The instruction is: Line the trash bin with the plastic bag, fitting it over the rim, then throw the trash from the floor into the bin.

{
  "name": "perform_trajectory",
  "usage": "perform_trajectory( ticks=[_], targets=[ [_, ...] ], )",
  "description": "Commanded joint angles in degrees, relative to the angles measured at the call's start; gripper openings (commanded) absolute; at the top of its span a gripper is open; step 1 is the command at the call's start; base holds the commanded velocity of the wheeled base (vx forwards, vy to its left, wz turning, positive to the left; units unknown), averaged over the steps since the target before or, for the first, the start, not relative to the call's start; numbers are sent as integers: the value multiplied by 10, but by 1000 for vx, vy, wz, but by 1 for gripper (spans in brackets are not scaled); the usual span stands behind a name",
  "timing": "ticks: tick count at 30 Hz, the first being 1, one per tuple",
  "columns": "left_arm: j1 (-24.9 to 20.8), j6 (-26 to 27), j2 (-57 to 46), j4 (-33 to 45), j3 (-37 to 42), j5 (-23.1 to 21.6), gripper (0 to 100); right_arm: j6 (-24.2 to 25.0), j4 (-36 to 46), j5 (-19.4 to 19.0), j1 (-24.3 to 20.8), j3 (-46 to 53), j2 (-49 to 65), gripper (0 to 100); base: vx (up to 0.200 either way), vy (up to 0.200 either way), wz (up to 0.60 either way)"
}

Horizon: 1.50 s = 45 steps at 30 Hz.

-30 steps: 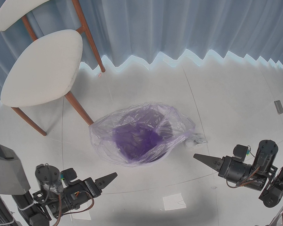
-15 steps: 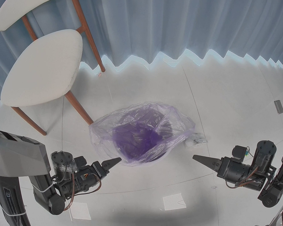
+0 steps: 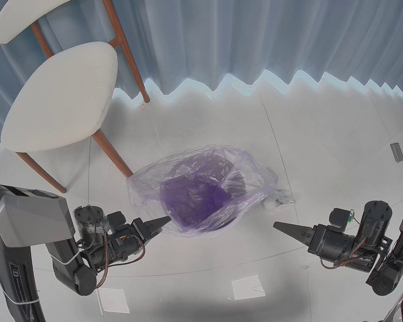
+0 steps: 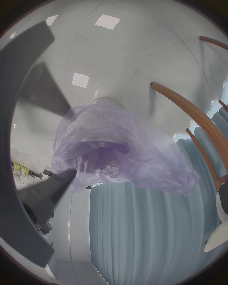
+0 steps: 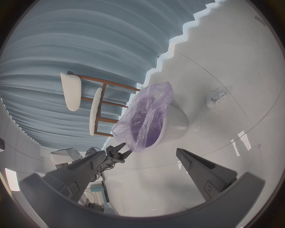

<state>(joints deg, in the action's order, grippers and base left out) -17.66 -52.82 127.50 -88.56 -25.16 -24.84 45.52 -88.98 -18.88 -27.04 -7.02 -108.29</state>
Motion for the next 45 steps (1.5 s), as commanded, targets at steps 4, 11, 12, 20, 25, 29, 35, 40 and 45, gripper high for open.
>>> perform_trajectory(
  ticks=[4,11,12,20,25,29,35,40,45],
  targets=[
    [-12,2,4,0,16,6,0,-1,-10,0,0,-5,-30,100,0,0,0],
    [-15,-2,-28,0,34,5,0,-6,-1,2,-12,-84,-61,100,0,0,0],
    [-15,-6,-38,0,36,5,0,-6,-1,3,-15,-98,-72,100,0,0,0],
    [-18,0,-74,0,48,3,0,-3,9,3,-11,-172,-145,100,0,0,0],
    [-19,-4,-77,0,50,3,0,-2,10,3,3,-189,-152,100,0,0,0],
    [-18,-4,-76,0,50,3,0,-2,11,3,34,-207,-154,100,0,0,0],
    [-18,-4,-77,0,50,3,0,-2,7,3,44,-207,-141,100,0,0,0],
    [-19,-3,-77,0,51,3,0,-1,11,3,43,-217,-140,0,0,0,0],
    [-19,-4,-81,0,56,2,0,-1,15,2,37,-233,-151,0,0,0,0]
  ],
)
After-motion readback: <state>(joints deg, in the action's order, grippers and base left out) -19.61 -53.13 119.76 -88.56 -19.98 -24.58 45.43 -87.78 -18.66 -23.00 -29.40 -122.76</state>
